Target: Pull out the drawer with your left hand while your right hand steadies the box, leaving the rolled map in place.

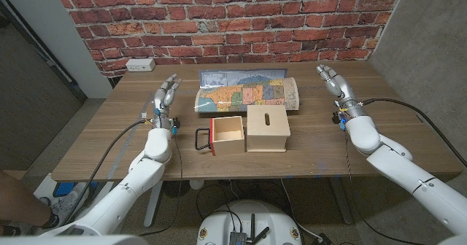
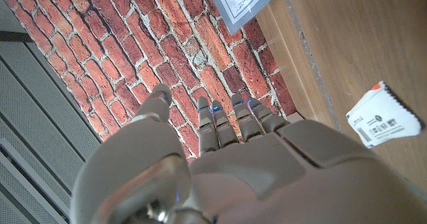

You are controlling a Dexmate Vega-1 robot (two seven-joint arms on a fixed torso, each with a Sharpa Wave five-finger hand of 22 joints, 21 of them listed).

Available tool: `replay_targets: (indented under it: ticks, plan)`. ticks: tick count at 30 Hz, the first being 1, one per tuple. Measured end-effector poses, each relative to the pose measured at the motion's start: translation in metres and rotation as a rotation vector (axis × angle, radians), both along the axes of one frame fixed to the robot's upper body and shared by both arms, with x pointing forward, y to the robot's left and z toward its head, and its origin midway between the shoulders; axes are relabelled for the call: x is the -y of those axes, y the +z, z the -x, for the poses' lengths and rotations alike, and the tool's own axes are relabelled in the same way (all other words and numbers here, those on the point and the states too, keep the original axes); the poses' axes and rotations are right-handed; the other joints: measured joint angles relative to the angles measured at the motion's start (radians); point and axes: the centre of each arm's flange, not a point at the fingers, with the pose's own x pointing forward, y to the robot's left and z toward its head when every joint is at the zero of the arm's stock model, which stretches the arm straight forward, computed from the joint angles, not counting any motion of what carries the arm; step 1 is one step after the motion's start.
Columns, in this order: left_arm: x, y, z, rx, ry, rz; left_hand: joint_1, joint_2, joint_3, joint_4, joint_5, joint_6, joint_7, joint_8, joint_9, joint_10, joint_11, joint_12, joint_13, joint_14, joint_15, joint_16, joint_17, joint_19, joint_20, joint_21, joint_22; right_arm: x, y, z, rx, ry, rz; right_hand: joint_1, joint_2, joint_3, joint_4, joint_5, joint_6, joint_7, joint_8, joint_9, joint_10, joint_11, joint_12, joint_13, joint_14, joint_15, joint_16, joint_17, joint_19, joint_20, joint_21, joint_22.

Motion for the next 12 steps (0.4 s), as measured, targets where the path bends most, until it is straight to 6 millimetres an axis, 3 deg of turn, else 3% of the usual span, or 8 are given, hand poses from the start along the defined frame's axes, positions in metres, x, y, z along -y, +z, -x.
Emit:
replay_targets:
  ticks: [12]
  plan:
    - [0.004,-0.012,-0.009,-0.04,-0.072,0.053,-0.023,0.004,0.0,0.0,0.0,-0.035,0.01,-0.004,0.0,-0.026,0.015,0.0,0.0,-0.026,0.001,-0.008,0.0,0.018,0.002,0.008,0.0,0.009,-0.006,-0.016,-0.032,0.109,-0.113,-0.007,-0.007,-0.004,0.004,0.0,-0.017,-0.002,-0.004,0.0,-0.004,0.004,0.0,-0.005,-0.003,0.008,0.0,0.0,-0.005,0.005,0.0,0.0]
